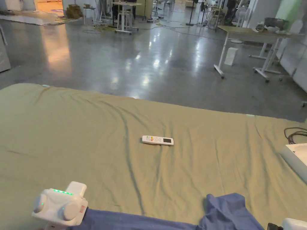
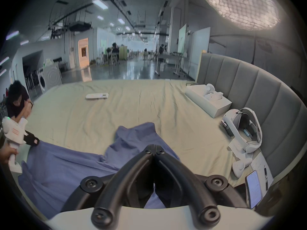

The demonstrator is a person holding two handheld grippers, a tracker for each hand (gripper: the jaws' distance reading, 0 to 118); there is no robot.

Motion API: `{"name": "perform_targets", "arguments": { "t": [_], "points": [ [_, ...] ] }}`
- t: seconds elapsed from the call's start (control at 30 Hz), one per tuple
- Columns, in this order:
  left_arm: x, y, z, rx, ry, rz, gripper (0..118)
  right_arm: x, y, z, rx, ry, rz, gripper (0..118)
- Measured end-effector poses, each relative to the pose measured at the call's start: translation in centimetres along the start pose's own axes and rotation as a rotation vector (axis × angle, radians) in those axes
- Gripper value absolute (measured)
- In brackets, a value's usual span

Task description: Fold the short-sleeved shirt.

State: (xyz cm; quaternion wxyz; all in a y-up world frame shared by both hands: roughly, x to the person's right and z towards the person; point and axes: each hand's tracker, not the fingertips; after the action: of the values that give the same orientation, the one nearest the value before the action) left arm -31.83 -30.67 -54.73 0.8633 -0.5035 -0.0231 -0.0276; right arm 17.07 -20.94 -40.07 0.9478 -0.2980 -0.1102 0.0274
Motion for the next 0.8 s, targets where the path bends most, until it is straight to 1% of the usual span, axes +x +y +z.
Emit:
{"name": "perform_targets", "arguments": {
  "t": [0.03,0.07,0.1,0.13,0.17,0.2,0.23,0.3,0.33,0.4,0.47,0.53,0.6,0.63,0.67,0.7,0.73,0.77,0.8],
  "points": [
    [-0.4,0.0,0.3,0.003,-0.016,0.017,5,0.5,0.6,-1.2,-0.039,0.004,0.023,5],
    [-0.6,-0.1,0.9,0.03,-0.008,0.02,5,1.1,1.0,-2.6,-0.078,0.014,0.038,14],
    [-0.8,-0.2,1.4,0.039,-0.008,0.028,5,1.5,1.5,-3.9,-0.112,0.021,0.059,27],
    [-1.0,-0.2,1.9,0.049,-0.018,0.043,5,2.1,1.9,-5.7,-0.176,0.047,0.064,35],
    [-1.0,-0.2,2.5,0.062,-0.034,0.054,5,2.5,2.3,-7.3,-0.225,0.056,0.07,40],
    [-1.1,-0.2,3.0,0.076,-0.041,0.061,5,2.7,2.5,-8.9,-0.279,0.068,0.095,45],
    [-1.1,-0.2,3.5,0.089,-0.027,0.056,5,3.0,2.6,-10.6,-0.329,0.089,0.105,45],
    [-1.2,-0.2,4.4,0.114,-0.037,0.061,5,3.0,2.5,-13.6,-0.42,0.073,0.153,48],
    [-1.3,-0.2,4.8,0.121,-0.043,0.068,5,3.0,2.3,-14.9,-0.449,0.082,0.155,48],
    [-1.3,-0.4,5.2,0.136,-0.032,0.061,5,2.9,1.8,-17.0,-0.499,0.066,0.182,48],
    [-1.3,-0.6,5.5,0.143,-0.021,0.048,5,3.0,1.4,-18.9,-0.534,0.09,0.163,48],
    [-1.4,-0.8,5.7,0.142,-0.019,0.046,5,2.9,1.1,-20.2,-0.588,0.113,0.121,47],
    [-1.5,-0.9,5.7,0.137,-0.018,0.052,5,2.6,1.1,-20.6,-0.587,0.091,0.128,45],
    [-1.5,-0.9,5.7,0.136,-0.016,0.055,5,2.4,1.3,-20.4,-0.583,0.089,0.131,38],
    [-1.5,-1.0,5.8,0.135,-0.014,0.057,5,2.3,1.5,-20.1,-0.573,0.109,0.135,21],
    [-1.6,-1.0,5.7,0.133,-0.013,0.058,5,2.2,1.6,-20.0,-0.567,0.146,0.136,0],
    [-1.5,-1.0,5.7,0.131,-0.014,0.062,5,1.8,1.4,-19.9,-0.568,0.138,0.138,0],
    [-1.5,-1.1,5.7,0.131,-0.016,0.063,5,1.5,1.3,-19.8,-0.572,0.119,0.163,0],
    [-1.4,-1.1,5.8,0.131,-0.016,0.063,5,1.3,1.2,-19.5,-0.563,0.121,0.175,0]
  ]
}}
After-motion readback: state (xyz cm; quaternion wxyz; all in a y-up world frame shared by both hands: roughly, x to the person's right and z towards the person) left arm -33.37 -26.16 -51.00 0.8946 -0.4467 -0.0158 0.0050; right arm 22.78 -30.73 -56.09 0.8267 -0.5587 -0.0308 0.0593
